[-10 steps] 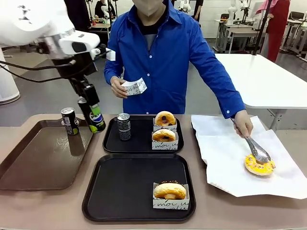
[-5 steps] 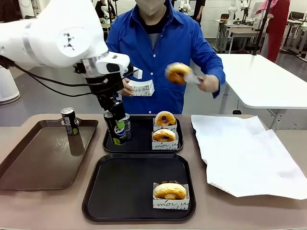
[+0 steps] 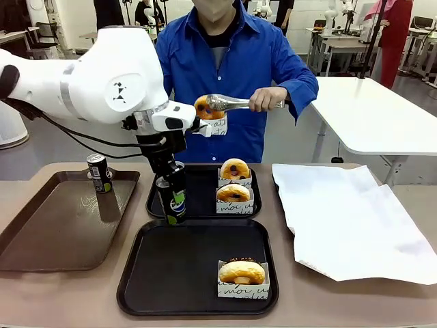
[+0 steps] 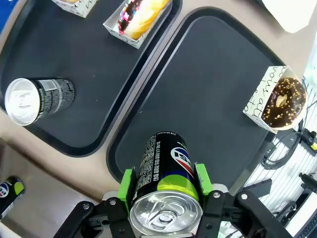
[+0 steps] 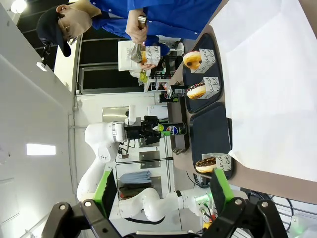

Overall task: Set up donuts and drinks on trays.
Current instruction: Pick up one Pepsi coke from the Handle tray and place it on the Flat Tray without a Pepsi coke.

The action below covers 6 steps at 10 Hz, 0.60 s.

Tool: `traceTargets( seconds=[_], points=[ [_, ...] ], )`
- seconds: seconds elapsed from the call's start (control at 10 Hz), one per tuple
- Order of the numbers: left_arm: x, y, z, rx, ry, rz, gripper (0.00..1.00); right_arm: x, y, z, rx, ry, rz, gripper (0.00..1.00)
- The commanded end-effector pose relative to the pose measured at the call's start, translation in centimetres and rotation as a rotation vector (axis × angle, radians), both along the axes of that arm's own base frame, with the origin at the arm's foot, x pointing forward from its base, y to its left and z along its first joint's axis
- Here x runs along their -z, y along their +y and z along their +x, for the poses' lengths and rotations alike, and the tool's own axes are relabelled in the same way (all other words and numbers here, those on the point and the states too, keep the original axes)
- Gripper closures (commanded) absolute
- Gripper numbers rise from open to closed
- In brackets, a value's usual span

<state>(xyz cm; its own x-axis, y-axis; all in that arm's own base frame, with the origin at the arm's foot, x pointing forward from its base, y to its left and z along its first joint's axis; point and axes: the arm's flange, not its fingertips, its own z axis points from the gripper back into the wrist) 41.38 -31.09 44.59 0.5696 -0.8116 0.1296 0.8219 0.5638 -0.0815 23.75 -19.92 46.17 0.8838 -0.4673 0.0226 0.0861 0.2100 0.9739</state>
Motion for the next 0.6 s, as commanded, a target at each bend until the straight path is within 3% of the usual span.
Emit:
traceTargets(
  seconds=[0.0, 0.2, 0.5],
  points=[
    [0.4, -0.2, 0.2, 0.024, -0.002, 0.006, 0.41, 0.1, -0.1, 0.0, -0.005, -0.011, 0.013, 0.0],
    [1.1, -0.1, -0.5, 0.044, 0.047, 0.041, 0.41, 0.1, -0.1, 0.0, -0.005, -0.011, 0.013, 0.0],
    [-7.2, 8.7, -7.4, 0.182, 0.124, 0.048, 0.41, 0.1, -0.1, 0.0, -0.005, -0.011, 0.013, 0.0]
  ],
)
